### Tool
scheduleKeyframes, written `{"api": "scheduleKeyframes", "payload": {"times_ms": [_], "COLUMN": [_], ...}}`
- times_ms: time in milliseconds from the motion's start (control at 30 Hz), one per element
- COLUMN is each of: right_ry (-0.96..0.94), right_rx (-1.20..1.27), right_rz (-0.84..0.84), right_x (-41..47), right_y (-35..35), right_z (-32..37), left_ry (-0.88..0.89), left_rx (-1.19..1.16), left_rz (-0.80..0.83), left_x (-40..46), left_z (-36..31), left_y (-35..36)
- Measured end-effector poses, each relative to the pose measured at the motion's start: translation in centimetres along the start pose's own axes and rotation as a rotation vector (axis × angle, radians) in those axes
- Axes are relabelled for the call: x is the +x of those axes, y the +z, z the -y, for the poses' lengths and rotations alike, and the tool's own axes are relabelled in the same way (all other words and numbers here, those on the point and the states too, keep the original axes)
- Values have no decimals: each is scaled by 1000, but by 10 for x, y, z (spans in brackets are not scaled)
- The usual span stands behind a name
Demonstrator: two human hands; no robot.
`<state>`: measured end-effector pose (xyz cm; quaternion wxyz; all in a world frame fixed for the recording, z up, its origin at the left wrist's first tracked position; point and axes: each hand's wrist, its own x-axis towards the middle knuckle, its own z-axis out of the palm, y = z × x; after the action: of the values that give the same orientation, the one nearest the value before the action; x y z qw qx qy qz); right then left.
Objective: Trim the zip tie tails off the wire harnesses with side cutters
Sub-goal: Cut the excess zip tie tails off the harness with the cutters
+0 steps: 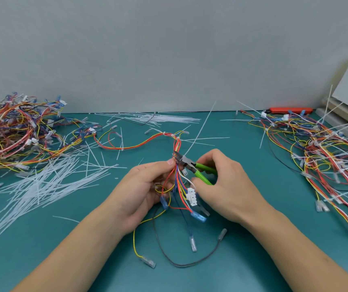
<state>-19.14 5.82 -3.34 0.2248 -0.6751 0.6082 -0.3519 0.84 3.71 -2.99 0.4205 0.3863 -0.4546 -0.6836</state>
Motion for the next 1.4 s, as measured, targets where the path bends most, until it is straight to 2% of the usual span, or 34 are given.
{"api": "scheduleKeyframes", "payload": {"times_ms": [233, 367, 533, 733, 1400], "right_ry": [-78, -84, -64, -59, 1], "right_rx": [-18, -86, -157, -247, -66], "right_rz": [-43, 64, 101, 48, -78], "right_x": [-1, -2, -3, -4, 2], "right_y": [-7, -12, -13, -9, -1], "right_z": [6, 6, 7, 11, 4], "left_ry": [1, -13, -13, 1, 6], "left_rx": [-27, -45, -23, -32, 7], "left_rz": [3, -19, -12, -15, -8], "left_x": [-1, -1, -2, -2, -6], "left_z": [-1, -1, -3, -2, -6], "left_y": [0, 0, 2, 0, 4]}}
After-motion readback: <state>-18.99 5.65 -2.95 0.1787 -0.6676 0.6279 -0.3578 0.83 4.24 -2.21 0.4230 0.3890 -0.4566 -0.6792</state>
